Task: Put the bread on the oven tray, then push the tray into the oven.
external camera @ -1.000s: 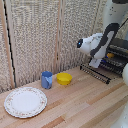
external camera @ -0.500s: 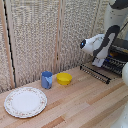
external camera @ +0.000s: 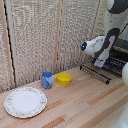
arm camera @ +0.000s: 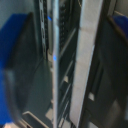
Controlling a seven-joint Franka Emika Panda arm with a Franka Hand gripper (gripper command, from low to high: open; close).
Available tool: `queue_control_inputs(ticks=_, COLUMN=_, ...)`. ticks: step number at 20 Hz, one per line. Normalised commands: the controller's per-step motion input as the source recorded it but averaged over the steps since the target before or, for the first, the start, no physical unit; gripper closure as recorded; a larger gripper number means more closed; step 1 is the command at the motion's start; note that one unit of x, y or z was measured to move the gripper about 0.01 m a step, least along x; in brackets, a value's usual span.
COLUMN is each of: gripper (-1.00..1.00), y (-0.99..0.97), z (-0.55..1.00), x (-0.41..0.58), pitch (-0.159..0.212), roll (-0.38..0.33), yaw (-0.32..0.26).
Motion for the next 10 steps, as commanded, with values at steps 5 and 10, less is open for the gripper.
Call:
queue_control_inputs(ticks=5, gripper=-1.00, y=0.40, z=0.40, x=0.168, pitch=0.000, roll=0.147, yaw=-0.051)
queue_control_inputs(ticks=10, gripper=-1.00, y=0.21, z=0.69, x=0.041, pitch=-0.008, roll=0.087, yaw=-0.247)
